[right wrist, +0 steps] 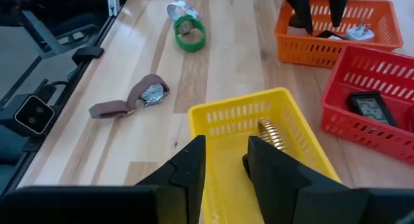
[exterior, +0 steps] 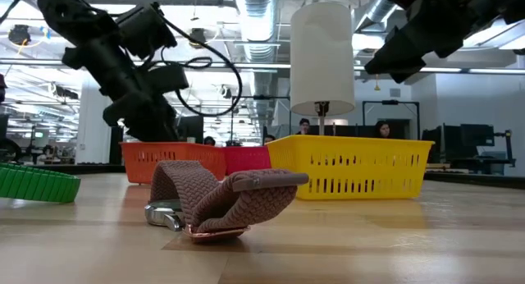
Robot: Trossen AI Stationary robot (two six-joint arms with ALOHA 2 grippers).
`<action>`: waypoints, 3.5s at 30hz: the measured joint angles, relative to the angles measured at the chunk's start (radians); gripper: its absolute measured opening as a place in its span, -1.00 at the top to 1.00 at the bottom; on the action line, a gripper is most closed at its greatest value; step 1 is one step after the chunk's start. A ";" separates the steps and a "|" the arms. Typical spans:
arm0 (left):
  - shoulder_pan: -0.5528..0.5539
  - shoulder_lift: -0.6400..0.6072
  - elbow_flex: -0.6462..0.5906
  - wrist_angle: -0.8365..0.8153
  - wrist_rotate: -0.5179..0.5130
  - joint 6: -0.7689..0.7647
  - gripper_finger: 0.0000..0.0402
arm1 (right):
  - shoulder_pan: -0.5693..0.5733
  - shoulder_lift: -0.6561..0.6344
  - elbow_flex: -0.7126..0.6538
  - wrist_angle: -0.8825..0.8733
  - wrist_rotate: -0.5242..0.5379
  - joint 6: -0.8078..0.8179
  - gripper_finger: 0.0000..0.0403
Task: Pick & Place Office items
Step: Put the black digital clock into the red bin
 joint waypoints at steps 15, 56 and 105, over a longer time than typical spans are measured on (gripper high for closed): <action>-0.072 -0.291 0.000 0.058 0.000 -0.223 0.17 | -0.109 0.133 0.002 0.235 0.026 -0.112 0.46; -0.224 -0.231 0.000 0.528 0.000 0.011 0.17 | -0.040 0.419 0.482 -0.259 -0.125 -0.238 0.07; -0.222 -0.240 0.000 0.646 0.000 0.000 0.17 | 0.457 0.700 0.682 -1.045 -0.267 -0.114 -0.01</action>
